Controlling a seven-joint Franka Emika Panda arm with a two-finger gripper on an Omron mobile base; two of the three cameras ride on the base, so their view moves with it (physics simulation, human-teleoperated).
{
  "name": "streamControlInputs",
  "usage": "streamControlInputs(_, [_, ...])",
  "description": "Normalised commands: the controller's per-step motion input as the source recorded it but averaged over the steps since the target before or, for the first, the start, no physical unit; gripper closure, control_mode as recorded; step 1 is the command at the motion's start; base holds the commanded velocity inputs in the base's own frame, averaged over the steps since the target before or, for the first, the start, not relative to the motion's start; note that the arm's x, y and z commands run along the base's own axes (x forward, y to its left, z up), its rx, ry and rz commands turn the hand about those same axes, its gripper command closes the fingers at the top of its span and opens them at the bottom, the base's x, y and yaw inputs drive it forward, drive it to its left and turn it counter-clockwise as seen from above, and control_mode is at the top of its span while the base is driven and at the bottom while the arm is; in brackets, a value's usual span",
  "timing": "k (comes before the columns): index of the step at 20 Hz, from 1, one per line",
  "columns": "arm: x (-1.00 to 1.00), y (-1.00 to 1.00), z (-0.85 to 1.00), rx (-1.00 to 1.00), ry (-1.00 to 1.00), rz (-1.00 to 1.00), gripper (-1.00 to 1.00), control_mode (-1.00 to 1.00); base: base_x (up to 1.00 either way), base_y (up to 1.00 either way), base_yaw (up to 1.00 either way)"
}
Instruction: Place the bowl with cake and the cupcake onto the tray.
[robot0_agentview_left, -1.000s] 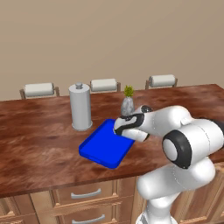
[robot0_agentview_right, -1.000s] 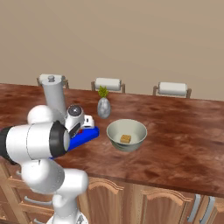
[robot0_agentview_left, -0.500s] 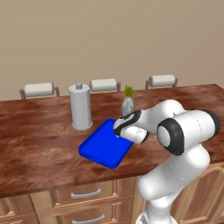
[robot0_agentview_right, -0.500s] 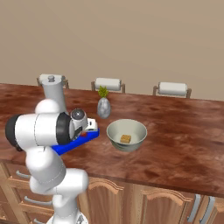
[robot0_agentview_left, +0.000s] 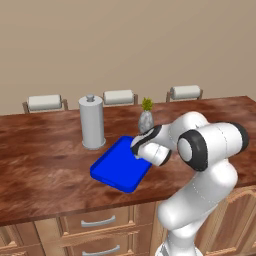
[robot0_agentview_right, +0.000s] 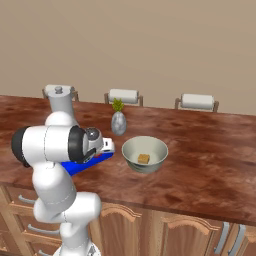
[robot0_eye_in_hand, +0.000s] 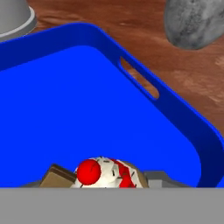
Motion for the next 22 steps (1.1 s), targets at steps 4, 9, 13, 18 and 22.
streamControlInputs(4, [0.08,-0.15,0.00,0.00,0.00,0.01,1.00,-1.00,0.00,0.00,0.00])
streamControlInputs(9, [0.09,-0.11,-0.02,0.00,0.00,0.02,-1.00,-1.00,0.00,0.00,0.00])
streamControlInputs(13, [0.08,-0.06,-0.16,-0.01,0.00,0.02,-1.00,-1.00,0.00,0.00,0.00])
streamControlInputs(18, [0.00,-0.14,-0.12,0.00,0.00,0.01,-1.00,-1.00,0.00,0.00,0.00])
streamControlInputs(22, [0.00,-0.18,-0.04,0.00,0.00,0.01,-1.00,-1.00,0.00,0.00,0.00])
